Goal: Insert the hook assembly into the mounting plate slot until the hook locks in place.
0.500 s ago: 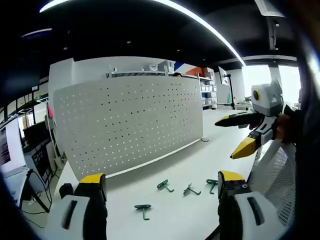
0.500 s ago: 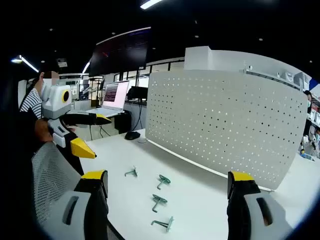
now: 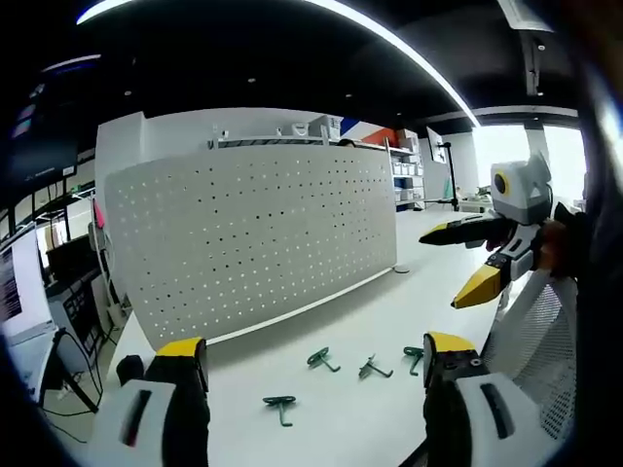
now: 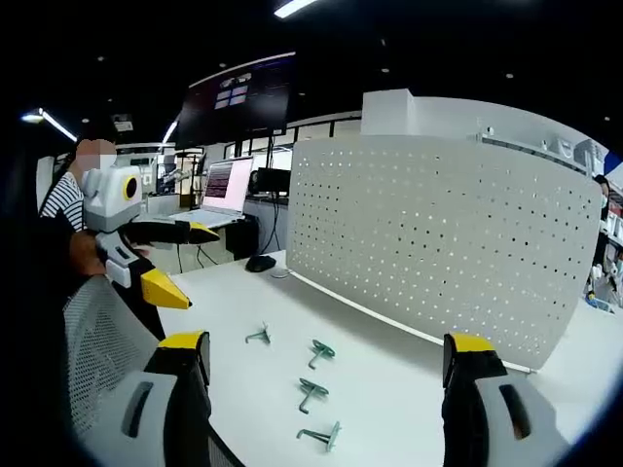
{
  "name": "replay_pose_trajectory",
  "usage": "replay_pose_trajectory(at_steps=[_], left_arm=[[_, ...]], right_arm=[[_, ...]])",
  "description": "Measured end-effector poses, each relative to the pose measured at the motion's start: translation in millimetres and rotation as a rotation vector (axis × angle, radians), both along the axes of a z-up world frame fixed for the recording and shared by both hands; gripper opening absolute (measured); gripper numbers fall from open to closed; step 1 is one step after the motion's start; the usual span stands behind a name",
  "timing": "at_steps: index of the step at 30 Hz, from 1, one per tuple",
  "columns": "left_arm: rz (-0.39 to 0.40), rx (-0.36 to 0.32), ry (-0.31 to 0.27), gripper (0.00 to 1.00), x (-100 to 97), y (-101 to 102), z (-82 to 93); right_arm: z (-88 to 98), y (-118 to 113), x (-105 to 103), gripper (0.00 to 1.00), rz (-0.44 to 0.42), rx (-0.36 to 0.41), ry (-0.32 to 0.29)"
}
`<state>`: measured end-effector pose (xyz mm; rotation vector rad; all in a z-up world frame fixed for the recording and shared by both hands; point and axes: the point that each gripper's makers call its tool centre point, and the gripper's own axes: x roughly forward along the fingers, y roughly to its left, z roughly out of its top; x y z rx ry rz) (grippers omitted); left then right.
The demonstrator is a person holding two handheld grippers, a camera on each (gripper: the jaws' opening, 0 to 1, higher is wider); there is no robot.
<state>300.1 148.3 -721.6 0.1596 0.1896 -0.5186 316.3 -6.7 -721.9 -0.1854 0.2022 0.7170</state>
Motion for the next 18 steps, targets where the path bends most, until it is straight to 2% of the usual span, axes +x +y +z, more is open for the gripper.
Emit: replay_pose_trajectory(at_steps=[18], left_arm=[[0.005, -0.001, -0.002, 0.93, -0.1, 0.4, 0.5]], right_arm=[[-2.6, -0.7, 0.0, 0.96, 0.002, -0.006, 0.005]])
